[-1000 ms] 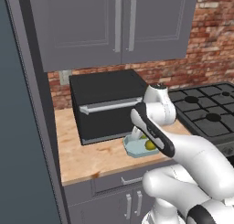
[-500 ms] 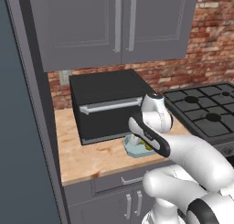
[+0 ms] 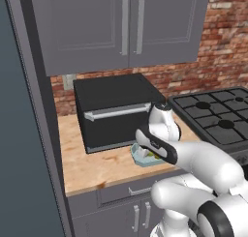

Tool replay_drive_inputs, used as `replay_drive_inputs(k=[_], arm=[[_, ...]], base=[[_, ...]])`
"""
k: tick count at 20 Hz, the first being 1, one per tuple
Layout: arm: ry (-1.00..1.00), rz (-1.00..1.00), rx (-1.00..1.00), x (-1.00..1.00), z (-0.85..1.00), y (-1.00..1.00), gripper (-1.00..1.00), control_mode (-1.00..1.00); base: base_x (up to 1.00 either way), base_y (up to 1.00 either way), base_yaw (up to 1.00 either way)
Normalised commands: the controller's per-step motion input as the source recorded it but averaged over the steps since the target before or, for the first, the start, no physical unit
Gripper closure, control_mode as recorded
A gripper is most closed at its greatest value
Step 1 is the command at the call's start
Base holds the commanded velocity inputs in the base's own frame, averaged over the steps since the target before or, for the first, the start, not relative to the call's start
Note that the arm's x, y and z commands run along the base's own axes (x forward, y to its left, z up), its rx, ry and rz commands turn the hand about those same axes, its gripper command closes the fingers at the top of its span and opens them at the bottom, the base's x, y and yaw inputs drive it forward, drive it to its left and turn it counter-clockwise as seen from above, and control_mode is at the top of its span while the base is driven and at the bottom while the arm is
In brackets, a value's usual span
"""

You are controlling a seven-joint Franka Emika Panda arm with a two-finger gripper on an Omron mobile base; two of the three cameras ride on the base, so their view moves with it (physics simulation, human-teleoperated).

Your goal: Take the lemon and lemon out of the freezer and place them in the tupperware container on the counter. Then put the tupperware containing the vegetables back in the freezer.

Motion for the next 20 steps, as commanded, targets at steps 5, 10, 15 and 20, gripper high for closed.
replay_drive_inputs(k=[5,10,15,20], arm=[[0.00,0.00,0.00,0.05,-0.25,-0.07,1.00,-1.00],[0.00,0.00,0.00,0.16,-0.12,-0.03,1.00,-1.00],[0.00,0.00,0.00,0.06,-0.04,0.00,-1.00,-1.00],[0.00,0.00,0.00,0.01,-0.07,0.00,-1.00,-1.00]], base=[[0.00,0.00,0.00],[0.00,0.00,0.00],[0.00,0.00,0.00],[0.00,0.00,0.00]])
